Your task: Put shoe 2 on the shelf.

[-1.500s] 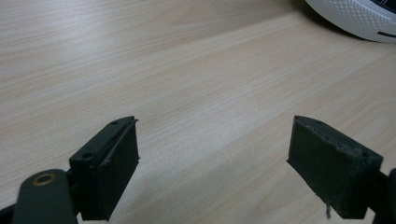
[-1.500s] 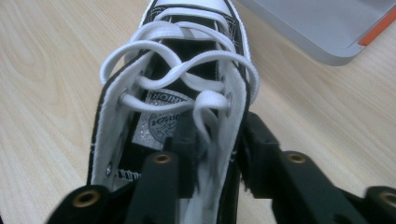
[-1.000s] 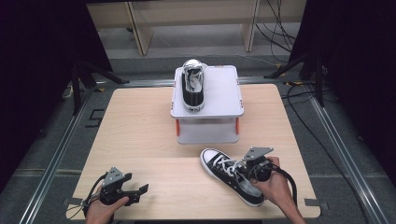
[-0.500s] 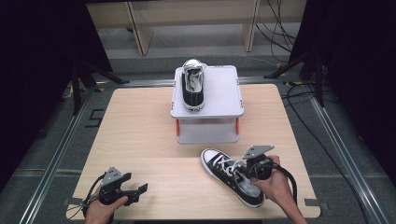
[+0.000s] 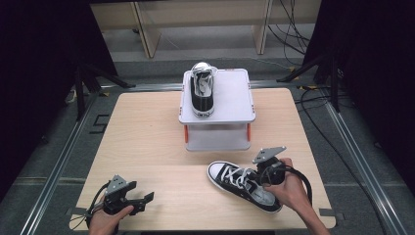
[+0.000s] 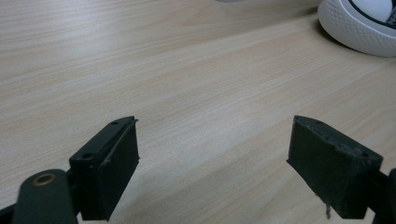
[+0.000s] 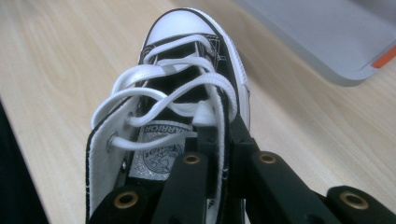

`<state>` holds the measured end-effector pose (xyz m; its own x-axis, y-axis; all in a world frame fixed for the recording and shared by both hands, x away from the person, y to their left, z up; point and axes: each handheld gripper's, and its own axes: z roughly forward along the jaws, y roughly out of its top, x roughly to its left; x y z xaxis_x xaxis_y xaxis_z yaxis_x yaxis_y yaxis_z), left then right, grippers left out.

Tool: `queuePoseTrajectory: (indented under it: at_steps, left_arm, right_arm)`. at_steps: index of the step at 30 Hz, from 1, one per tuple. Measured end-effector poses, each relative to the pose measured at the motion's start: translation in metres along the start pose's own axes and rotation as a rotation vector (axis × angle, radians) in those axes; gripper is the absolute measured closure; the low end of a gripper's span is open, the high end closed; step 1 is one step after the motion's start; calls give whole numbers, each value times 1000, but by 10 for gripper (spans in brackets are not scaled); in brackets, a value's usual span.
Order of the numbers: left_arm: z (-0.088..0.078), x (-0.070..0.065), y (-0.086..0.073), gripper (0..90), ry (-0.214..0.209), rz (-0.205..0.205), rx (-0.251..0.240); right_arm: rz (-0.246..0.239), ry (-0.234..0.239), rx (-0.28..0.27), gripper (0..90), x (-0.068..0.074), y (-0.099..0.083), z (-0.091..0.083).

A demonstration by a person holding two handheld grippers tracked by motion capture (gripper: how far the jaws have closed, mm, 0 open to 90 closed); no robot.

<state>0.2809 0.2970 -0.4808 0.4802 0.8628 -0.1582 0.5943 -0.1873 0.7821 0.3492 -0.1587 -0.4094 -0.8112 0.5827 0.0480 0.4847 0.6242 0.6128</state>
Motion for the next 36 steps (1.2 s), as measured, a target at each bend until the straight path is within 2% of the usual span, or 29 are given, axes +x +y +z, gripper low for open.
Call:
queuePoseTrajectory:
  at_steps: [3, 5, 7, 9, 10, 12, 15, 16, 17, 19, 21, 22, 23, 27, 28, 30, 31, 35, 36]
  left_arm:
    - [-1, -1, 0, 154, -11, -8, -12]
    - [-3, -1, 1, 154, 5, 6, 5]
    - [-2, -1, 0, 154, -3, 7, -4]
    - [-2, -1, 0, 154, -5, 4, -7]
    - [-3, -1, 0, 154, -5, 5, -5]
    - [-4, -2, 0, 154, -17, 0, -16]
    - [-4, -1, 0, 154, -9, -1, -15]
    - [-3, 0, -1, 154, -6, 0, -14]
    - [-3, 0, -1, 154, -3, -2, -12]
    - [-3, -1, -1, 154, -11, -12, -22]
    - [-3, 0, -1, 154, -1, 1, -9]
    - [-3, 0, -1, 154, -2, -1, -11]
    - [-3, 0, -1, 154, -2, -1, -10]
    - [-4, 0, -1, 154, -2, 0, -9]
    - [-4, 0, -1, 154, -2, 0, -9]
    - [-4, 0, 0, 154, -3, -2, -13]
    - [-4, 0, 0, 154, -2, -1, -12]
    - [-4, 0, -1, 154, 0, 3, -9]
    - [-3, 0, -1, 154, -5, -8, -13]
  right_arm:
    - [-8, 40, 61, 882, 0, 13, -8]
    - [-21, 54, 81, 882, 1, 23, -14]
    - [-29, 76, 66, 882, 3, 33, -19]
    - [-11, 94, 63, 882, 5, 43, -26]
    - [-26, 104, 43, 882, 5, 49, -28]
    - [-18, 116, 28, 882, 5, 58, -35]
    - [-16, 141, -2, 882, 6, 72, -48]
    - [-44, 119, -30, 882, 4, 76, -51]
    - [-43, 122, -45, 882, 4, 80, -55]
    - [-60, 112, -46, 882, 5, 88, -64]
    - [-78, 106, -59, 882, 5, 96, -72]
    - [-61, 108, -63, 882, 6, 100, -77]
    - [-82, 102, -82, 882, 4, 103, -80]
    - [-61, 102, -97, 882, 2, 115, -96]
    - [-71, 105, -108, 882, 0, 118, -99]
    - [-41, 96, -108, 882, -3, 123, -106]
    - [-57, 97, -115, 882, -7, 125, -108]
    - [-36, 69, -126, 882, -18, 132, -117]
    - [-30, 65, -128, 882, -22, 133, -119]
